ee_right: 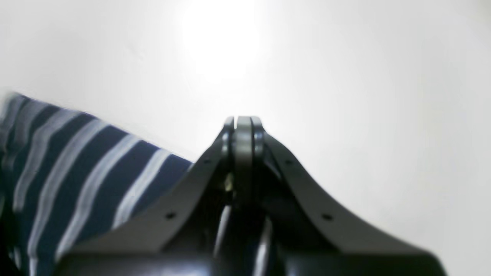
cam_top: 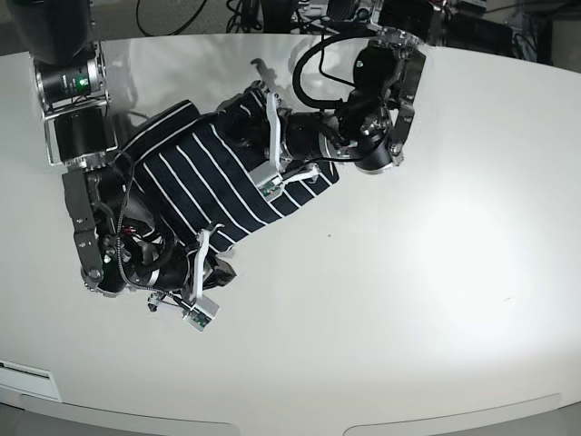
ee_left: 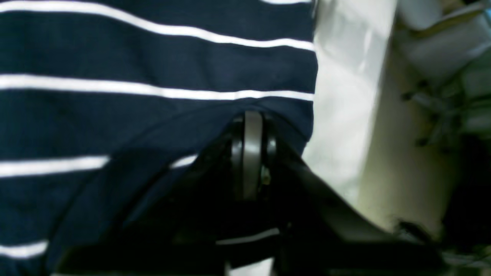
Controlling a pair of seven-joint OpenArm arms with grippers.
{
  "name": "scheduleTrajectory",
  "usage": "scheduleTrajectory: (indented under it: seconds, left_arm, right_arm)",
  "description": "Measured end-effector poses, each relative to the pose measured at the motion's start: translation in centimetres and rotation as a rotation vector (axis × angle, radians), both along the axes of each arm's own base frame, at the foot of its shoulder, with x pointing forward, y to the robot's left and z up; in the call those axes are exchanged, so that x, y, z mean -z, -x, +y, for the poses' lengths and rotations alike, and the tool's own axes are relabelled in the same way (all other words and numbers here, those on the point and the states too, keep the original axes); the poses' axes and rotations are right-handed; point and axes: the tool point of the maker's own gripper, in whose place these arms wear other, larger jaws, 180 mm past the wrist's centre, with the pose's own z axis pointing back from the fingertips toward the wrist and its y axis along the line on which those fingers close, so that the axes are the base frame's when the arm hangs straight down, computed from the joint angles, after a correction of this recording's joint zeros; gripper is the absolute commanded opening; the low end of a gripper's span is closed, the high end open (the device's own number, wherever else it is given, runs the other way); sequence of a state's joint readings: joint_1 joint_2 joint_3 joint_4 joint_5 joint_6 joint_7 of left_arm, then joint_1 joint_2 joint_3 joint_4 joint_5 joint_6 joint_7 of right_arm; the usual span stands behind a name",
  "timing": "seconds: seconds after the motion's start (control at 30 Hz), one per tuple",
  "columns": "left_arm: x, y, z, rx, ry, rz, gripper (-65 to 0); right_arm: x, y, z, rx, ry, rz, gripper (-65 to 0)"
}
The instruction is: Fold the T-shirt properly
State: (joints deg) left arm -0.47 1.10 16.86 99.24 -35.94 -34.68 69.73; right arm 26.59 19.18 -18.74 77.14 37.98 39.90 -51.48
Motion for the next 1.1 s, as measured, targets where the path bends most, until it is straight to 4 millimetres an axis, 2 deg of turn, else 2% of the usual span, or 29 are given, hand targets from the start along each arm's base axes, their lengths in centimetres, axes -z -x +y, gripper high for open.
scheduleTrajectory:
  seconds: [0.17, 0.27, 0.37, 0.47, 0.57, 0.73, 0.93, 1.1]
  left_arm:
    - [1.2, 0.8, -0.2, 0.005, -0.046, -0.027, -65.0]
    - [1.5, 0.2, 0.6, -0.013, -0.050, -0.056, -65.0]
    - [2.2, -1.0, 2.3, -0.019, -0.085, -0.080, -65.0]
    - [2.6, -2.4, 3.6, -0.039, -0.077, -0.088, -65.0]
    - [2.9, -4.4, 4.7, -0.064, -0.056, -0.109, -65.0]
    - [3.1, -8.9, 6.0, -0.106, -0.027, -0.162, -65.0]
    - [3.2, -12.9, 6.6, -0.173, 0.054, -0.230, -65.0]
    - [3.0, -15.3, 7.3, -0.205, 0.043, -0.328, -65.0]
  right_arm:
    - [3.4, 1.5, -1.4, -0.009, 0.071, 0.092, -65.0]
    - [3.8, 2.3, -3.2, 0.004, 0.083, 0.132, -65.0]
    - [3.2, 2.7, -5.3, 0.027, 0.049, 0.168, -65.0]
    - [3.0, 3.4, -7.3, 0.048, 0.048, 0.220, -65.0]
    - [2.7, 4.1, -8.1, 0.053, 0.028, 0.264, -65.0]
    - [3.1, 5.4, -8.8, 0.103, -0.038, 0.277, -65.0]
    - [2.5, 8.9, -9.5, 0.138, -0.090, 0.234, -65.0]
    - [1.4, 12.4, -8.5, 0.141, -0.168, 0.212, -65.0]
